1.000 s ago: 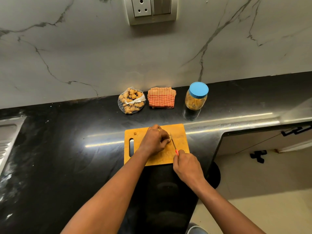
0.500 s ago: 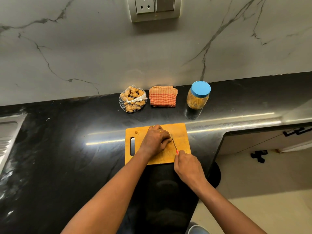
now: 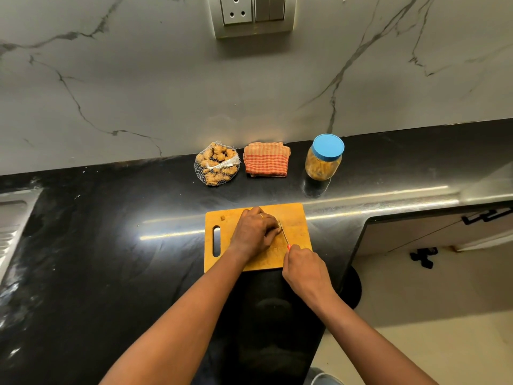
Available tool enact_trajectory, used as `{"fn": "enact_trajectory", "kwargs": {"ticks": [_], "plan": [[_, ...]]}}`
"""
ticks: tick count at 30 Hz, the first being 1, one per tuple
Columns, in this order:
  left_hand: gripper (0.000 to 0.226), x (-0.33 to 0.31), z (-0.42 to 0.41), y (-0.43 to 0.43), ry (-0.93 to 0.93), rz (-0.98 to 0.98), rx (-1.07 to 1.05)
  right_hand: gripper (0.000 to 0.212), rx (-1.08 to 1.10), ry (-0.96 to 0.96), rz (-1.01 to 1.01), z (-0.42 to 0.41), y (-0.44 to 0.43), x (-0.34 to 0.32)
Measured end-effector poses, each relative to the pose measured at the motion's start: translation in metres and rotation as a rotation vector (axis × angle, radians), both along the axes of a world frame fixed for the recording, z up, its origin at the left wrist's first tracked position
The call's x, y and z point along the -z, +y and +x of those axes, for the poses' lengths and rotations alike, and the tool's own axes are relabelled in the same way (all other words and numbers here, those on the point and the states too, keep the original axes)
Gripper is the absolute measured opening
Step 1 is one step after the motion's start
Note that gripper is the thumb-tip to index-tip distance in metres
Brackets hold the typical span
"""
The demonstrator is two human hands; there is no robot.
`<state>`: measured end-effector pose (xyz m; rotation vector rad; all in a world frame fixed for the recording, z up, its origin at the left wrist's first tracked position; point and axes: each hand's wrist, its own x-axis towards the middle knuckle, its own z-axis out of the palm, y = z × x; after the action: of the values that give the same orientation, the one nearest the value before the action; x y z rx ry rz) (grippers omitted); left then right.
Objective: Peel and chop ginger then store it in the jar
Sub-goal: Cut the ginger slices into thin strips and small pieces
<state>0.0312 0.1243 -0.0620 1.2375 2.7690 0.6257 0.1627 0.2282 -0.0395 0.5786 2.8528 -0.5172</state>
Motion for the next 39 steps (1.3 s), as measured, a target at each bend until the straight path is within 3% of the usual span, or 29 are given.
{"fn": "enact_trajectory", "kwargs": {"ticks": [25,31,35,39], "plan": [[0.021,-0.002,0.0,-0.003,-0.039,-0.03,-0.035,0.031,0.011,0.08,-0.026,0.01,0.004,0.006],[0.02,-0.002,0.001,-0.003,-0.039,-0.013,-0.041,0.035,0.125,0.151,-0.085,-0.003,0.016,0.01],[0.019,-0.001,0.001,-0.003,-0.04,-0.008,-0.049,0.035,0.164,0.154,-0.21,-0.003,0.017,0.011],[0.018,-0.001,0.001,-0.003,-0.047,-0.002,-0.054,0.045,0.341,0.145,-0.631,0.006,0.016,0.008]]}}
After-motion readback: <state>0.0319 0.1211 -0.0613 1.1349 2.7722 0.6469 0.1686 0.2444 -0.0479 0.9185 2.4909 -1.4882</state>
